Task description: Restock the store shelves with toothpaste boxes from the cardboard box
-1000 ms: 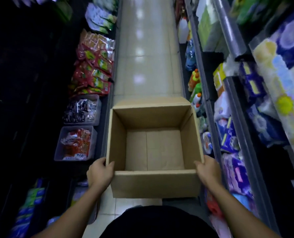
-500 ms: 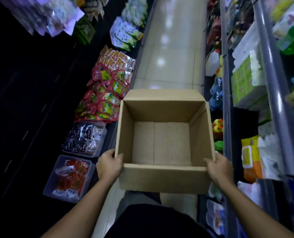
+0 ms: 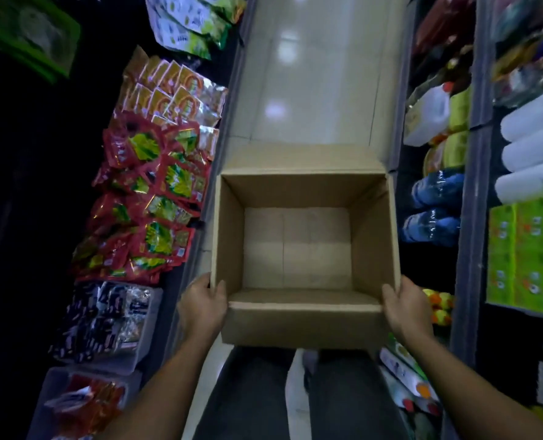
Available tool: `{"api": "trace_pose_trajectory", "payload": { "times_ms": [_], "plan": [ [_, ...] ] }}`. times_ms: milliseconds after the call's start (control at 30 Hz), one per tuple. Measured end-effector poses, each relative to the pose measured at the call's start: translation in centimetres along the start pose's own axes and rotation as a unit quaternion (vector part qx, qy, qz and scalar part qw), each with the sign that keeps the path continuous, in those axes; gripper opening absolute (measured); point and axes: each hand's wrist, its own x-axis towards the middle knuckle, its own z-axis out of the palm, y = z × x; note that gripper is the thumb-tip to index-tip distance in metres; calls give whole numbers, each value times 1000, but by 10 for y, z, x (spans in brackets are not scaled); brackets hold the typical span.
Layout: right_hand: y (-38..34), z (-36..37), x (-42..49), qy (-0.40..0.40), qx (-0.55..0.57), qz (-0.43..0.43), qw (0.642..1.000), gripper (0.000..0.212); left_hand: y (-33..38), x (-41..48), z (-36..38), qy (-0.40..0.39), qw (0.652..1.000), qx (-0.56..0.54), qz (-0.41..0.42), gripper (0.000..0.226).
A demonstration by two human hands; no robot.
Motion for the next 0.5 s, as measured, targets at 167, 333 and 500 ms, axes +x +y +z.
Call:
{"api": "trace_pose_trajectory", "payload": {
  "times_ms": [167,333,500],
  "plan": [
    [-22,55,124,-17,-48,-11,999,26,9,98,87,8,1000,-5,-1,12],
    [-15,142,230,-20,-8,11,1000,13,-14,198,190,21,999,27,28,22],
    [16,219,303,-13,-3,-2,1000,9,-43,254,280,46,998,36,29,25]
  ]
}}
